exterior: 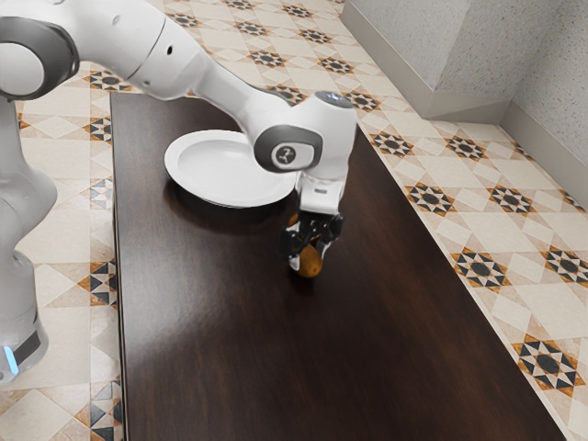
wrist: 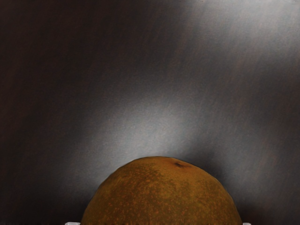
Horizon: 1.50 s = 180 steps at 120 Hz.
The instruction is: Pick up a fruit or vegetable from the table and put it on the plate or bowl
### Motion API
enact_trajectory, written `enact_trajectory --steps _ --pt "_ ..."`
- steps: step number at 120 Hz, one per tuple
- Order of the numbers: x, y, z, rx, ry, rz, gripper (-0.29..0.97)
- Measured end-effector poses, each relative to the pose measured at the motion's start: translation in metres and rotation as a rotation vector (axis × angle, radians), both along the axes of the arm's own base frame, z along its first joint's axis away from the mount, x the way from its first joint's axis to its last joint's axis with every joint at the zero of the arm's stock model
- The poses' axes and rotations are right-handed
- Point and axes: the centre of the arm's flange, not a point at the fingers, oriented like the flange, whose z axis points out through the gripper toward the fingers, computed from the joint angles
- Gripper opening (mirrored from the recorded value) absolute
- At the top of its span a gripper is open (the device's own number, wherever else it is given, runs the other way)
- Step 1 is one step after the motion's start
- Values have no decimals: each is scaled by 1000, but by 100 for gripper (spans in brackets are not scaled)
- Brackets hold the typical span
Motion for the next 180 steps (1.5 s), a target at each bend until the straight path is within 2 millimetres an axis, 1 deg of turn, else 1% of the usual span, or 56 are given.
enact_trajectory --steps 5,17,31,35,40,46,56,61,65,72,79,85,97,111,129,133,139,147,154,162,172,175,180 --pt "1 4 1 -9 -7 15 18" --pt "3 10 6 -29 -28 42 22" --pt "1 9 36 -65 -88 46 22" --pt "0 14 43 -75 -102 55 21" --pt "-1 30 51 -84 -119 85 21" --pt "-2 59 57 -88 -133 140 22" --pt "-6 108 59 -87 -143 234 22" --pt "-9 129 60 -87 -147 275 21" --pt "-12 142 62 -87 -151 299 21" --pt "-21 168 66 -90 -159 347 21" --pt "-31 197 68 -90 -165 404 21" --pt "-39 218 71 -90 -172 443 22" --pt "-49 242 72 -88 -175 489 22" --pt "-63 273 67 -82 -168 551 22" --pt "-74 298 62 -75 -159 598 22" --pt "-76 302 61 -74 -157 605 23" --pt "-76 301 60 -75 -150 601 37" --pt "-75 298 59 -81 -141 591 48" --pt "-75 297 58 -84 -135 585 55" --pt "-75 295 59 -88 -133 578 60" --pt "-63 272 68 -96 -146 527 64" --pt "-56 259 75 -114 -160 511 64" --pt "-39 230 97 -148 -202 469 65"
